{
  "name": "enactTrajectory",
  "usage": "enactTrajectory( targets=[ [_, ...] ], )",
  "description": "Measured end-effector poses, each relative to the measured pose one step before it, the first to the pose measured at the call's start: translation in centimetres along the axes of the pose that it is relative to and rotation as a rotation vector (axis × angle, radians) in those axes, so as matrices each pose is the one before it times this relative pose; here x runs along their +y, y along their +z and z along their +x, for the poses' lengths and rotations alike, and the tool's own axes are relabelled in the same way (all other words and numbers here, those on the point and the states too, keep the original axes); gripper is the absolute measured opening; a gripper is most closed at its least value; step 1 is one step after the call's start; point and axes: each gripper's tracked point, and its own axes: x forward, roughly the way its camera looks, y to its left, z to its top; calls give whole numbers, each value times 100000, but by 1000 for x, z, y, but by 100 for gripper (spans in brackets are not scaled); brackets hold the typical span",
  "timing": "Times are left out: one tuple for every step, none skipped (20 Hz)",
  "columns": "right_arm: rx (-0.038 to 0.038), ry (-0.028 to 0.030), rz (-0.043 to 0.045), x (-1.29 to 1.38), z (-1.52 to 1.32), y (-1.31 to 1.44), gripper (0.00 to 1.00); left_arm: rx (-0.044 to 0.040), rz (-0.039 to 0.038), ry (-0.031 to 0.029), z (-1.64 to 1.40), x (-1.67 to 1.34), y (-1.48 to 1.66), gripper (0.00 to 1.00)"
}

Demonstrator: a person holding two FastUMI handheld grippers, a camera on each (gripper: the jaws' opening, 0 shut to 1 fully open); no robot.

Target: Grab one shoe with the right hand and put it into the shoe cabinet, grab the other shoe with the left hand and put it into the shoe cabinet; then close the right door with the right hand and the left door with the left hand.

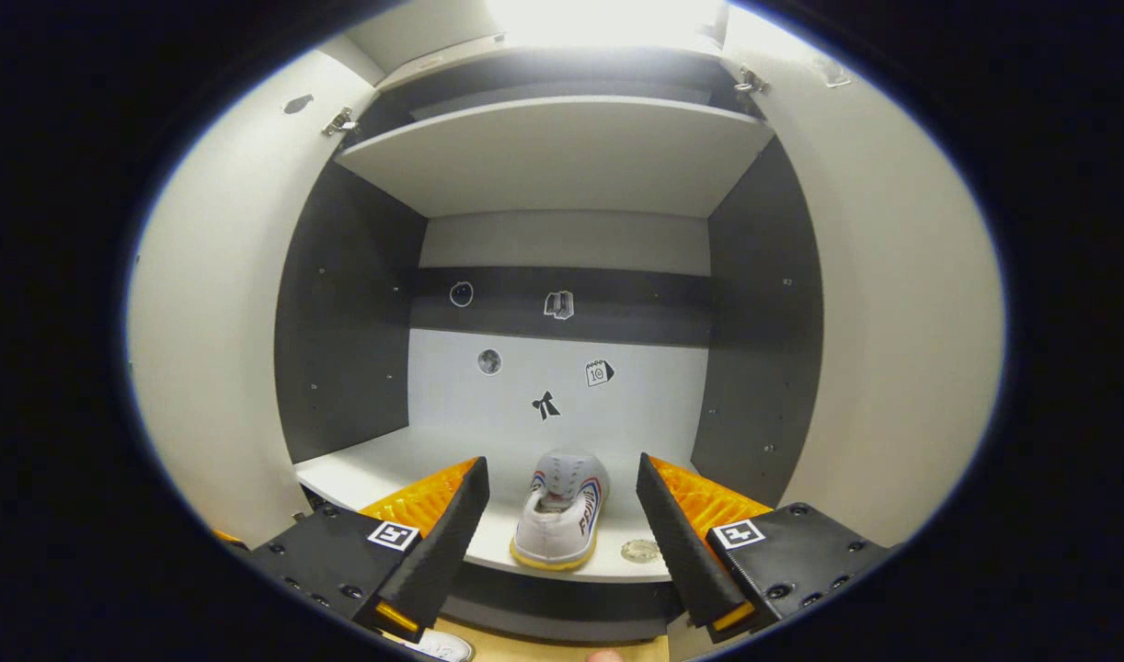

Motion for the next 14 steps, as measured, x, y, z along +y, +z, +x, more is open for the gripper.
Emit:
enactTrajectory(
  targets=[
    [-30,-520,63,-327,-983,-457,97,2189,344,-1521,370,-226,-746,79],
    [55,-818,-110,-333,-971,-498,100,2592,211,-1483,390,-157,-1037,79],
    [293,-386,-318,-176,-1061,-659,100,2035,-449,-1194,441,-184,-769,79],
    [515,358,-646,35,-996,-729,100,2626,-1066,-1302,544,-332,-1142,79],
    [524,721,-1054,82,-968,-804,100,2617,-1130,-1337,424,-247,-1089,79],
    [1157,106,-1198,-38,-928,-864,100,2493,-1050,-1464,405,-251,-1167,79],
    [1069,255,-1264,6,-895,-848,100,2958,-747,-1351,338,-264,-1222,79],
    [1480,48,-875,2,-917,-864,100,2937,-477,-1170,475,-217,-1450,79],
    [1229,346,-527,122,-734,-813,100,3162,-25,-1098,439,-257,-1268,79],
    [1031,-31,-52,103,-679,-741,100,2752,249,-610,397,-98,-1224,79],
    [1061,60,-196,8,-688,-639,100,2821,336,-668,433,-210,-1132,79],
    [981,-22,-176,-3,-580,-575,97,2309,-34,-941,451,-326,-956,79],
    [1243,-305,-176,-63,-587,-641,98,2286,-590,-865,401,-274,-820,79],
    [1113,10,-163,-15,-549,-512,97,1832,-680,-821,533,-144,-728,78]
  ],
)
